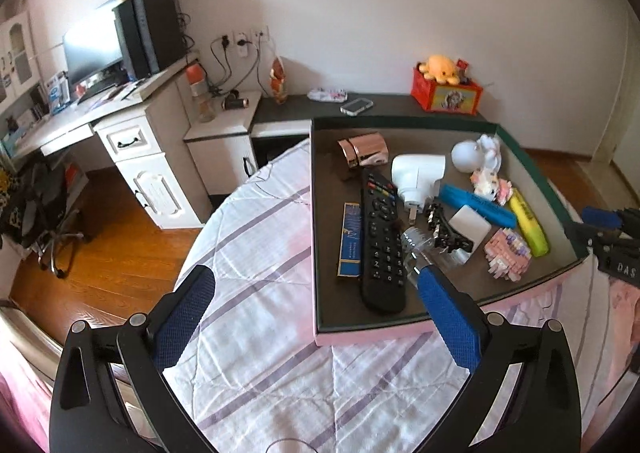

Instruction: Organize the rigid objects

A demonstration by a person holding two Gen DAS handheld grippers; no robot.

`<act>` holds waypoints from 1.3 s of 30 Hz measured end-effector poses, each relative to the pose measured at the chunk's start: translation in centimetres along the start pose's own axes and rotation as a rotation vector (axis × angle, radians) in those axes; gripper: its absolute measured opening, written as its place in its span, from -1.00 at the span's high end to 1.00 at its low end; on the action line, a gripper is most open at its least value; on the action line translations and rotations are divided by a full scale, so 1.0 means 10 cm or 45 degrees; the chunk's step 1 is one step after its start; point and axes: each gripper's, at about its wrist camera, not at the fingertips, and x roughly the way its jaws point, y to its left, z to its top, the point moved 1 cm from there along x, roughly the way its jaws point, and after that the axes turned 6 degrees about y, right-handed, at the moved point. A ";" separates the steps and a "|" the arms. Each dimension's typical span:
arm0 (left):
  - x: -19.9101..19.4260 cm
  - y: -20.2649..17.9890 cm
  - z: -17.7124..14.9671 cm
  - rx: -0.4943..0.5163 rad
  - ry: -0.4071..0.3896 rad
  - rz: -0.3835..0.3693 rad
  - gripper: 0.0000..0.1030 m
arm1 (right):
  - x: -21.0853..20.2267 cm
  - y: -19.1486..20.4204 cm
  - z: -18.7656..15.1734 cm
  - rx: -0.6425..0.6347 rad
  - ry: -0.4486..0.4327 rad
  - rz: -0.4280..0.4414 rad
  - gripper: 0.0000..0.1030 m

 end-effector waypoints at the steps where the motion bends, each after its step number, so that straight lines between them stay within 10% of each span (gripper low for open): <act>1: -0.03 0.00 -0.01 -0.007 -0.012 -0.004 -0.99 | -0.07 0.02 -0.02 0.000 -0.023 -0.001 -0.30; 10: -0.44 -0.07 -0.19 -0.050 -0.113 -0.114 -0.99 | -0.72 0.32 -0.22 -0.035 -0.270 -0.002 -1.00; 39: -1.36 -0.35 -0.66 -0.003 -0.283 -0.073 -0.99 | -1.48 0.73 -0.85 0.014 -0.429 0.032 -1.00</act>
